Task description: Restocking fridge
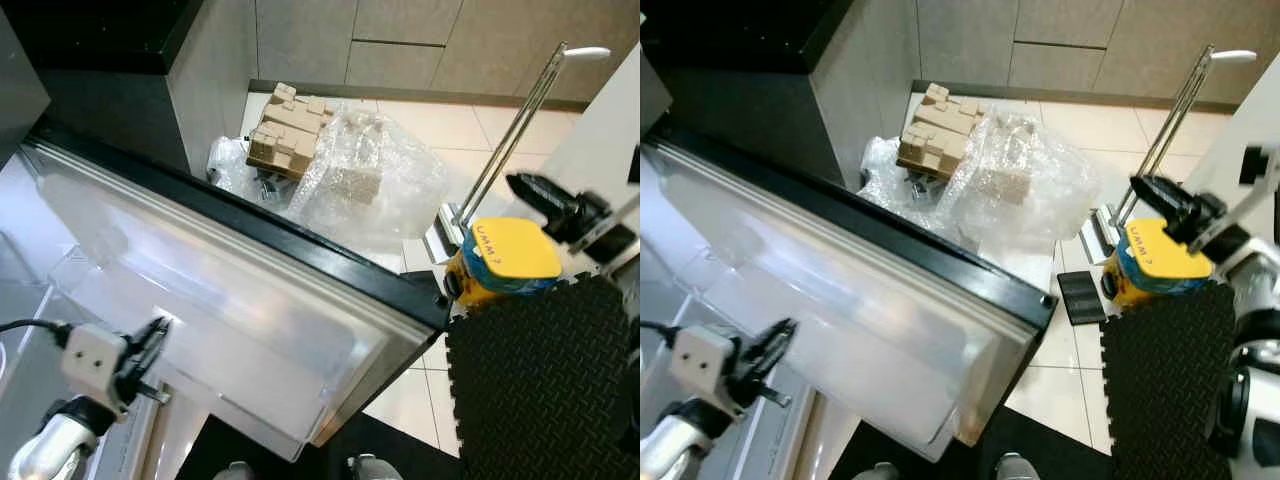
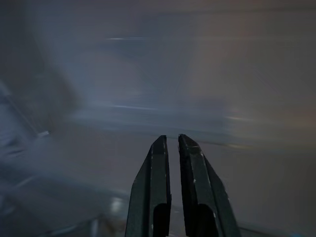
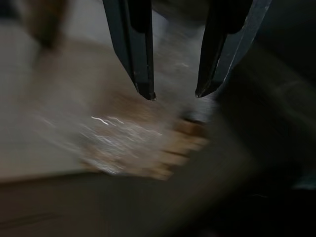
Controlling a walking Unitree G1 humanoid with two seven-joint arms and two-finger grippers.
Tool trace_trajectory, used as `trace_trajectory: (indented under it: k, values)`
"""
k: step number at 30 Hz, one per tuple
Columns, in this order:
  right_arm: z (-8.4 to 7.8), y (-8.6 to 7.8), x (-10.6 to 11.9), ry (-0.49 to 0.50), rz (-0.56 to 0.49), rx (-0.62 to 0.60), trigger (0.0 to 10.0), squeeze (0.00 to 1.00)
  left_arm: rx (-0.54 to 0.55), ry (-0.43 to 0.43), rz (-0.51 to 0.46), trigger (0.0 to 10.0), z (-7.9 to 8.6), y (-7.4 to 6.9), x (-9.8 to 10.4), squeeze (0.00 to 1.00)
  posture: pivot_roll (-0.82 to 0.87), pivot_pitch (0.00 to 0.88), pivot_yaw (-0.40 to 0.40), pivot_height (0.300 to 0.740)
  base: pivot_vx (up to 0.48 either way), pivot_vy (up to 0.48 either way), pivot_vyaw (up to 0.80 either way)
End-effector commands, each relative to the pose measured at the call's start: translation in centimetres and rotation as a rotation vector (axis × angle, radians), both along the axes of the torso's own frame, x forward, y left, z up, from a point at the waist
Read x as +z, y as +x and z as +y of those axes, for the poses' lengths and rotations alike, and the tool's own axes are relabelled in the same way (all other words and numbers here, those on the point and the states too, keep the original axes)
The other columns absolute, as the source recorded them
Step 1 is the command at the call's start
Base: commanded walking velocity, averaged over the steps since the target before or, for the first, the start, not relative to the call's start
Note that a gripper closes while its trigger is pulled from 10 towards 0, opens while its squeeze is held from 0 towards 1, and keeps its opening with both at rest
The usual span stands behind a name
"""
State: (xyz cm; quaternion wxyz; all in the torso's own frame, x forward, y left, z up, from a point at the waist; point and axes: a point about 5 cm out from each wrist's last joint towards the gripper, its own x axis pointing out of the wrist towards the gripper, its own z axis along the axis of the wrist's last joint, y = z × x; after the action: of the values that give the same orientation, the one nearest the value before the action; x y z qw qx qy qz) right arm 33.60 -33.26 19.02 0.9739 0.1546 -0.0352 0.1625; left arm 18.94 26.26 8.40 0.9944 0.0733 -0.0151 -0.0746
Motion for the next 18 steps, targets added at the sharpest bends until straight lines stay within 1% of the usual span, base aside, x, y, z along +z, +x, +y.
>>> trace_trajectory:
  k: [1, 2, 3, 5, 7, 8, 9, 10, 11, 13, 14, 15, 16, 18]
  values:
    - [-0.6, -0.9, -2.5, 0.058, 0.035, -0.11, 10.0, 0.0, 0.214, -0.193, 0.089, 10.0, 1.5, -2.2, -2.9, 0.0, -0.1, 0.168, -0.02, 0.721, 0.0, 0.0, 0.0]
    - [-0.6, -0.9, -2.5, 0.058, 0.035, -0.11, 10.0, 0.0, 0.214, -0.193, 0.089, 10.0, 1.5, -2.2, -2.9, 0.0, -0.1, 0.168, -0.02, 0.721, 0.0, 0.0, 0.0]
    - [-0.4, -1.2, -3.4, 0.094, 0.04, -0.118, 10.0, 0.0, 0.235, -0.299, 0.079, 10.0, 1.4, -2.5, -3.2, 0.0, -0.1, 0.167, -0.018, 0.721, 0.0, 0.0, 0.0]
    - [-0.1, -1.7, -4.7, 0.126, 0.052, -0.132, 10.0, 0.0, 0.203, -0.462, 0.07, 10.0, 0.4, -2.6, -3.4, 0.0, -0.09, 0.167, -0.018, 0.721, 0.0, 0.0, 0.0]
    - [-0.1, -1.7, -4.7, 0.126, 0.052, -0.132, 10.0, 0.0, 0.203, -0.462, 0.07, 10.0, 0.4, -2.6, -3.4, 0.0, -0.09, 0.167, -0.018, 0.721, 0.0, 0.0, 0.0]
    - [0.0, -1.8, -5.1, 0.136, 0.054, -0.137, 10.0, 0.0, 0.165, -0.531, 0.069, 10.0, -0.2, -2.6, -3.4, 0.0, -0.09, 0.166, -0.017, 0.721, 0.0, 0.0, 0.0]
    - [0.0, -1.8, -5.1, 0.136, 0.054, -0.137, 10.0, 0.0, 0.165, -0.531, 0.069, 10.0, -0.2, -2.6, -3.4, 0.0, -0.09, 0.166, -0.017, 0.721, 0.0, 0.0, 0.0]
    - [0.2, -1.9, -5.7, 0.152, 0.053, -0.147, 10.0, 0.0, 0.104, -0.573, 0.07, 10.0, -1.1, -2.4, -3.4, 0.0, -0.1, 0.164, -0.012, 0.721, 0.0, 0.0, 0.0]
    - [0.4, -2.0, -6.0, 0.161, 0.051, -0.156, 10.0, 0.0, 0.063, -0.594, 0.068, 10.0, -1.7, -2.1, -3.3, 0.0, -0.1, 0.164, -0.01, 0.721, 0.0, 0.0, 0.0]
    - [0.5, -2.1, -6.2, 0.169, 0.045, -0.166, 10.0, 0.0, 0.052, -0.594, 0.06, 10.0, -2.0, -1.8, -3.2, 0.0, -0.1, 0.163, -0.009, 0.721, 0.0, 0.0, 0.0]
    - [0.6, -2.1, -6.3, 0.172, 0.04, -0.174, 10.0, 0.0, 0.085, -0.58, 0.037, 10.0, -1.8, -1.5, -3.1, 0.0, -0.1, 0.161, -0.006, 0.721, 0.0, 0.0, 0.0]
    - [0.6, -2.1, -6.3, 0.172, 0.04, -0.174, 10.0, 0.0, 0.085, -0.58, 0.037, 10.0, -1.8, -1.5, -3.1, 0.0, -0.1, 0.161, -0.006, 0.721, 0.0, 0.0, 0.0]
    - [0.7, -2.1, -6.3, 0.172, 0.035, -0.181, 10.0, 0.0, 0.117, -0.574, 0.018, 10.0, -1.5, -1.3, -3.0, 0.0, -0.1, 0.161, -0.006, 0.721, 0.0, 0.0, 0.0]
    - [0.8, -2.1, -6.5, 0.186, 0.024, -0.191, 10.0, 0.0, 0.28, -0.516, -0.015, 10.0, 0.0, -0.9, -3.3, 0.0, -0.1, 0.162, -0.006, 0.721, 0.0, 0.0, 0.0]
